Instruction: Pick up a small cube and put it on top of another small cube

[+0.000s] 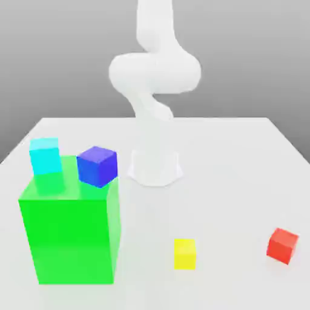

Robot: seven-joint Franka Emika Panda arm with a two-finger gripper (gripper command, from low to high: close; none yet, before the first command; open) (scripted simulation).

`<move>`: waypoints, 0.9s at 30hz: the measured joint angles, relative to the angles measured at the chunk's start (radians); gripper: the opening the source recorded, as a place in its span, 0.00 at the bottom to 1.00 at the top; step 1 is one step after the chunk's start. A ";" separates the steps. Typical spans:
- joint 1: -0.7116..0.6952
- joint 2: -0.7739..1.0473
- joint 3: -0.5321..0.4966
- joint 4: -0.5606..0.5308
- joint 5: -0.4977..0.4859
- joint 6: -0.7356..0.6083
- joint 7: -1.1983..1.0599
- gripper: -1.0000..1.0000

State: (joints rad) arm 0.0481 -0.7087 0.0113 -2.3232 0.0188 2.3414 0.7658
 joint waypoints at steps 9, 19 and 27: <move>0.155 0.331 0.078 -0.084 0.054 0.150 -0.114 0.50; 0.313 0.695 0.201 -0.177 0.000 0.316 -0.156 0.50; 0.440 0.991 0.171 -0.212 -0.176 0.471 -0.076 0.50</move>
State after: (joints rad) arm 0.4880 0.2820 0.1819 -2.5354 -0.1567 2.8127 0.6898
